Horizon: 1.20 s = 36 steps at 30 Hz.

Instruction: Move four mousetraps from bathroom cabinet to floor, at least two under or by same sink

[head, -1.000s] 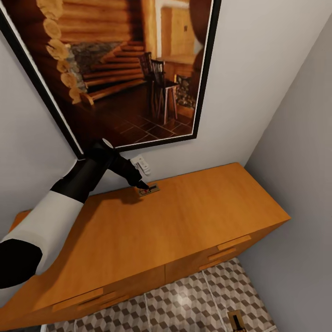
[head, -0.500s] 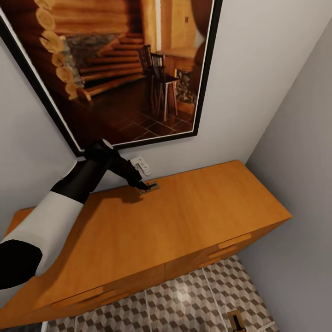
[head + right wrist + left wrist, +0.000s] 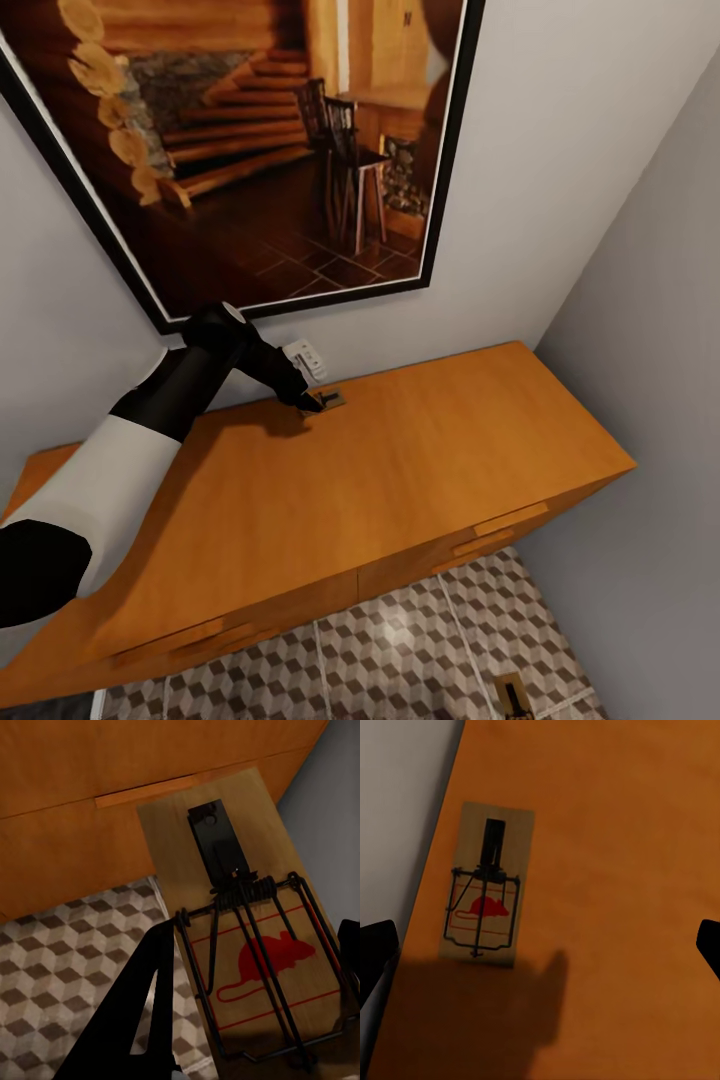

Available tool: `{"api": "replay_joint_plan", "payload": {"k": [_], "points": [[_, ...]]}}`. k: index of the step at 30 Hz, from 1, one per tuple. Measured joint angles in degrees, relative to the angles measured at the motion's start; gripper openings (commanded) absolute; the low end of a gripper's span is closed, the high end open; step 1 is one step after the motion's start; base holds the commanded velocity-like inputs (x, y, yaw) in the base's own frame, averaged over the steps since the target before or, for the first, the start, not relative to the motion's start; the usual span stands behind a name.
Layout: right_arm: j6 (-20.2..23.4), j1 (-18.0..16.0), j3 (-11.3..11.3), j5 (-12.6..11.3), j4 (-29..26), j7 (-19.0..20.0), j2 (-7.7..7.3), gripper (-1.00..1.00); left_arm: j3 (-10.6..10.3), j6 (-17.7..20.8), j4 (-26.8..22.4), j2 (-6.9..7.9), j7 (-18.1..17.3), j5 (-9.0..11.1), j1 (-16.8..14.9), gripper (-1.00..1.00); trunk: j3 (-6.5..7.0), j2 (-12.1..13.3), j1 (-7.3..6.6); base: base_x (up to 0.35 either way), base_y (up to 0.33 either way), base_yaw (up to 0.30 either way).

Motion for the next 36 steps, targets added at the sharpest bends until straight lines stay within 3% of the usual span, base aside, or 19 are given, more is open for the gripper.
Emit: {"api": "replay_joint_plan", "payload": {"k": [36], "points": [[0.0,0.0,-0.01,0.0,0.0,0.0,0.0,-1.0,0.07,0.0,-0.17,0.31,0.02,0.0,0.0,1.0,-3.08,0.0,0.0,0.0,0.0,0.0]]}}
